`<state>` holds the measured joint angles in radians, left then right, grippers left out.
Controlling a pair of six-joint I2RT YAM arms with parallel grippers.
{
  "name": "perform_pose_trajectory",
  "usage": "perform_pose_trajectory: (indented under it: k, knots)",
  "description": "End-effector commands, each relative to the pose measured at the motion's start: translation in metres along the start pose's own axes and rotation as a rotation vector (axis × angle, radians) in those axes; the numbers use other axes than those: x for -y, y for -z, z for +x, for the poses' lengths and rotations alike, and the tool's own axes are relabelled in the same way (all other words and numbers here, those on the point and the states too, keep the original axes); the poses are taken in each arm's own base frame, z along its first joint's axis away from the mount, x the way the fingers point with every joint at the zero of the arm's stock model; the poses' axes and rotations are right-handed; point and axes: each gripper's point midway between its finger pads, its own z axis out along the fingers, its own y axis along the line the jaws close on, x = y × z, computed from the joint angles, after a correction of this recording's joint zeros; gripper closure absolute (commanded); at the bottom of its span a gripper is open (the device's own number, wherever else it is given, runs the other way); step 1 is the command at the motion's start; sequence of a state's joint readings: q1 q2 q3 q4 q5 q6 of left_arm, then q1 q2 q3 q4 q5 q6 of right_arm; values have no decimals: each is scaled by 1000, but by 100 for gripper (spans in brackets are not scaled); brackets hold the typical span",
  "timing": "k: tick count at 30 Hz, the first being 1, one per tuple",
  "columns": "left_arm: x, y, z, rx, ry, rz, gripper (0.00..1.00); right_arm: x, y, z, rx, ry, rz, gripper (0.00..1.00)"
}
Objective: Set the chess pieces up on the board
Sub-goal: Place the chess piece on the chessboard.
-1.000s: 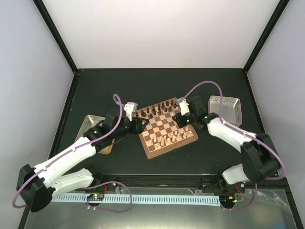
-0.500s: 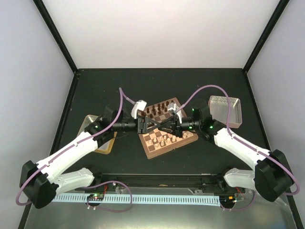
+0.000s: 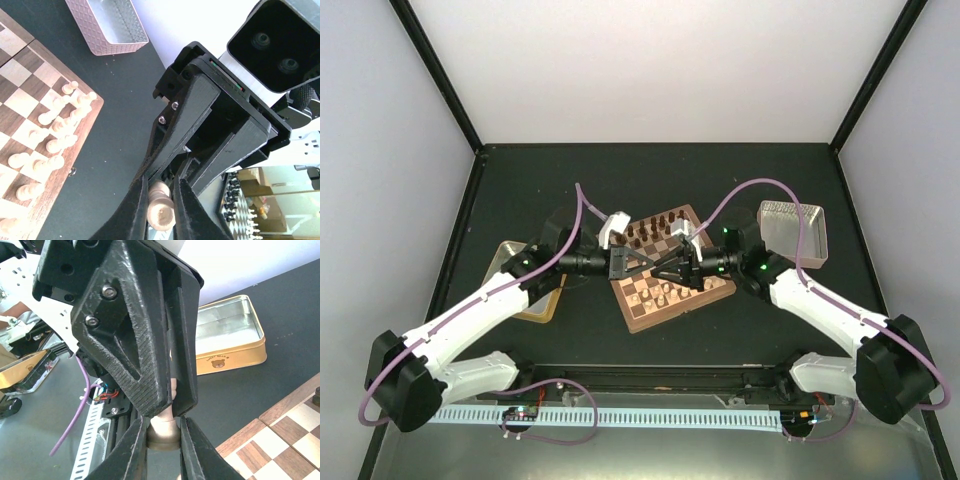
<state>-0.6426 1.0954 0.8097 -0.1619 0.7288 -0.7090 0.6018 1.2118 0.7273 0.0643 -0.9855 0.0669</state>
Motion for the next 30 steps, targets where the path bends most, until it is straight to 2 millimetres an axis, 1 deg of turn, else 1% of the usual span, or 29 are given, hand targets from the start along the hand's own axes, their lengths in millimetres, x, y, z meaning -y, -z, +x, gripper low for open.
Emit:
perform_pose_trajectory:
  k: [1, 2, 4, 5, 8, 11, 14, 17, 19, 21, 25, 30]
  knots:
    - [18, 3, -8, 8, -46, 49, 98, 5, 1, -8, 9, 5, 53, 76]
    - [15, 3, -9, 9, -47, 38, 98, 8, 2, -9, 10, -1, 73, 70]
    - [6, 4, -10, 22, -54, -15, 98, 16, 4, -9, 8, -22, 134, 51]
    - [1, 5, -10, 31, -62, -50, 98, 22, 6, -8, 10, -48, 173, 44]
    - [-23, 13, -10, 73, -70, -198, 99, 36, 15, -5, 21, -123, 288, 34]
    - [-49, 20, -4, 107, -84, -373, 98, 45, 28, -1, 56, -207, 398, 31]
    - [-68, 24, 6, 114, -112, -509, 98, 67, 52, 2, 116, -282, 597, 31]
    - [-77, 17, 21, 94, -149, -568, 98, 90, 82, 12, 148, -359, 825, 31]
    - [-83, 11, 35, 69, -161, -589, 98, 98, 96, 16, 163, -388, 921, 31]
    - [-88, 6, 50, 36, -169, -602, 98, 99, 101, 17, 178, -397, 950, 31]
    - [-87, 1, 73, 18, -213, -628, 98, 96, 106, 12, 234, -399, 950, 31]
    - [-107, -6, 94, -17, -247, -708, 96, 94, 117, 7, 308, -394, 981, 31]
